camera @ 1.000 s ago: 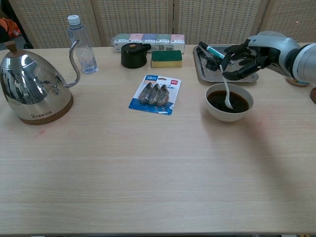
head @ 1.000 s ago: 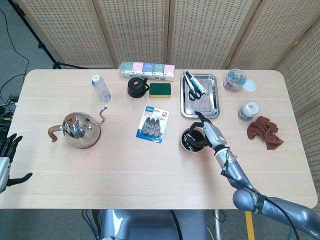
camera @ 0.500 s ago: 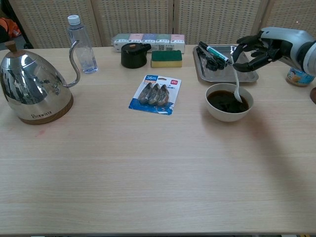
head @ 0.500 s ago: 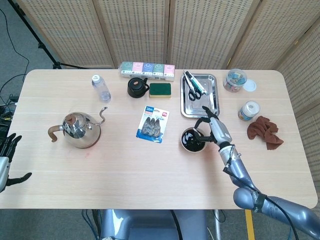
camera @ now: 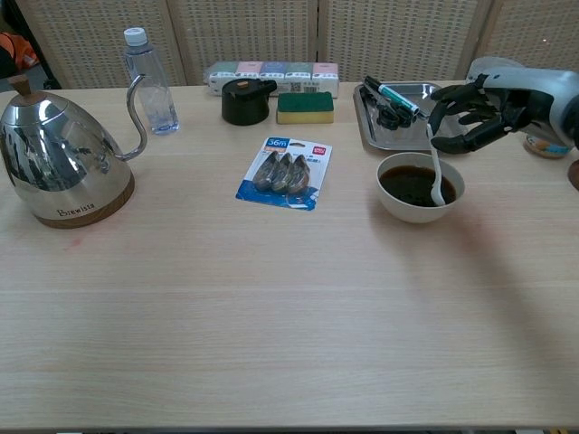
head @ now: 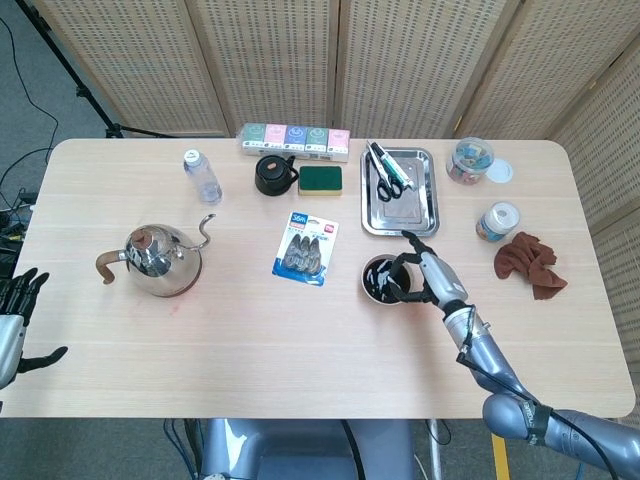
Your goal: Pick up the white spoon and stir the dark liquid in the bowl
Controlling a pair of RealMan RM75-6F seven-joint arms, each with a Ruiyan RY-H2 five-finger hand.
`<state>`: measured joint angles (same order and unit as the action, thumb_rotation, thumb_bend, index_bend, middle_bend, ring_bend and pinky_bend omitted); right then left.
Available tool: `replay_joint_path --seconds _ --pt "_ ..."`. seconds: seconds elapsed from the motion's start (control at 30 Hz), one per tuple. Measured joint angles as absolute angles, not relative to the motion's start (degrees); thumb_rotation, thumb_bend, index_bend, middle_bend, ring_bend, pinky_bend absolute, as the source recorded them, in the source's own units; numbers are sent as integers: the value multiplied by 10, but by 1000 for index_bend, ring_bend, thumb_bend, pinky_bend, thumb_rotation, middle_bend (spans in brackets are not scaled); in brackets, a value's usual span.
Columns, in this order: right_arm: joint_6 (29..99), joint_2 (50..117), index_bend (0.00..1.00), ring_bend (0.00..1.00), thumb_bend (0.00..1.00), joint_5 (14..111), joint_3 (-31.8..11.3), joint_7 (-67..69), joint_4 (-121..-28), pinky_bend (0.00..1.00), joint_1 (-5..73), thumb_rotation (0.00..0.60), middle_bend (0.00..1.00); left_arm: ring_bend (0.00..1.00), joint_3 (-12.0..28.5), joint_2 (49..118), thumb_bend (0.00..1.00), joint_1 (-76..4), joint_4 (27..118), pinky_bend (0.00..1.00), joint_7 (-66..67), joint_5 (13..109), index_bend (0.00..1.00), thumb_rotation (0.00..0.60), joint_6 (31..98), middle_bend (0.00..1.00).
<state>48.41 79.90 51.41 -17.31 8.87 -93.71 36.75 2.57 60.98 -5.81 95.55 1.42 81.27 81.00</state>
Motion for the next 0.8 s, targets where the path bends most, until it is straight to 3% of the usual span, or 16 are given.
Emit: replay_joint_path --seconds 0.53,0.8 --pt "503 880 536 0 517 479 -202 88 -869 0 400 600 0 0 27 606 0 -58 954 0 5 812 0 600 811 0" --pt "510 874 534 0 514 481 -201 90 -869 0 390 600 0 0 26 606 0 -57 955 0 4 814 0 600 811 0"
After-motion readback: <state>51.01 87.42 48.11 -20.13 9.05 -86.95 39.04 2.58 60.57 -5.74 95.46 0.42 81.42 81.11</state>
